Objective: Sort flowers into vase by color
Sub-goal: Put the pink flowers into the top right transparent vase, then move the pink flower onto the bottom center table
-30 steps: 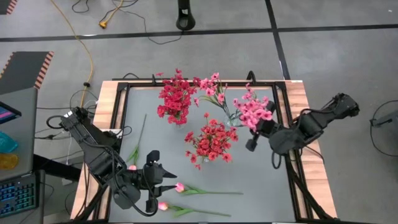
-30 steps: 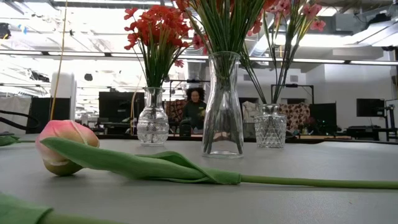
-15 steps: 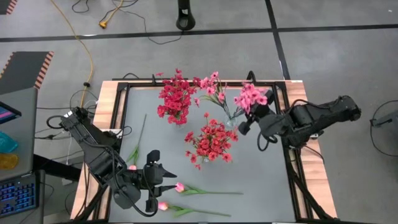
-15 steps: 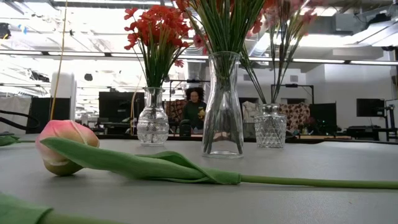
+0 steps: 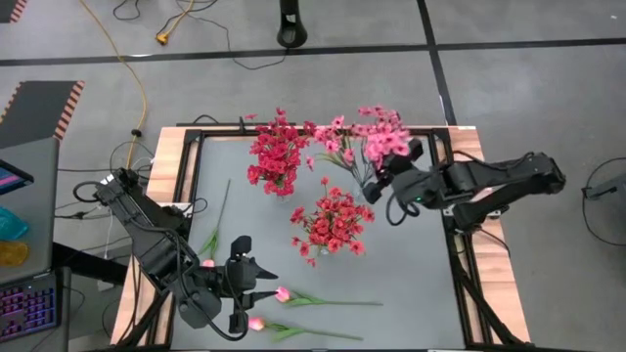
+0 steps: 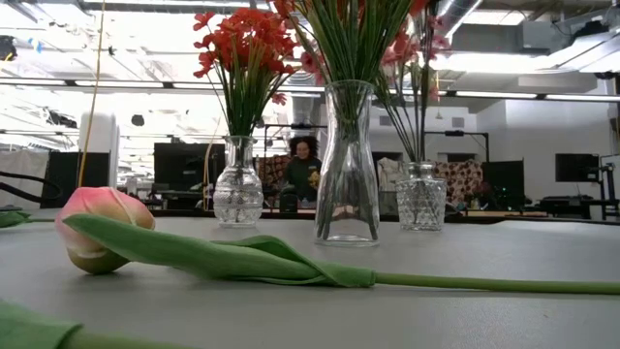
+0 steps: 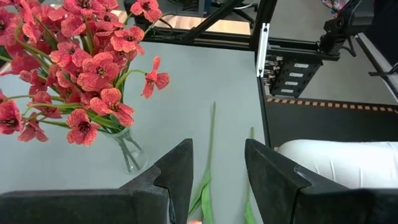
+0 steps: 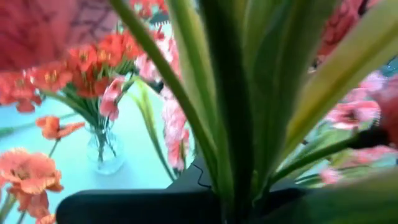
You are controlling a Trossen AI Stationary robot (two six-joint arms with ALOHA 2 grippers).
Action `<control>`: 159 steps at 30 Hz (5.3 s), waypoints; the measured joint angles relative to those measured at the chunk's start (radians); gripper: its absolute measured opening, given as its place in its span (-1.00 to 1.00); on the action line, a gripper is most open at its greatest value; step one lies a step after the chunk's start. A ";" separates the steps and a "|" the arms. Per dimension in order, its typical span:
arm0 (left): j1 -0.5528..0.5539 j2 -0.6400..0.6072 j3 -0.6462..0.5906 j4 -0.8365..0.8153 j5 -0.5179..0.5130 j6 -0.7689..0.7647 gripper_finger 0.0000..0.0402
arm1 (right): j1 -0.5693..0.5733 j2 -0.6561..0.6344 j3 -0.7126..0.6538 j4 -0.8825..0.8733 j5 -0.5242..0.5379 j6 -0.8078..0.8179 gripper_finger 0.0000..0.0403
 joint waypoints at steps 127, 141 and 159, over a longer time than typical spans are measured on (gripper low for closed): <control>0.668 -0.363 -1.121 -0.108 0.375 -0.528 -0.34 | 0.443 -0.739 -0.752 0.270 -0.493 0.020 0.23; 0.800 -0.268 -1.117 -0.096 0.416 -0.484 -0.47 | 0.410 -0.940 -1.052 0.711 -0.483 -0.114 0.23; 0.822 -0.253 -1.119 -0.062 0.445 -0.408 -0.98 | 0.262 -0.941 -1.099 0.817 -0.561 -0.311 0.23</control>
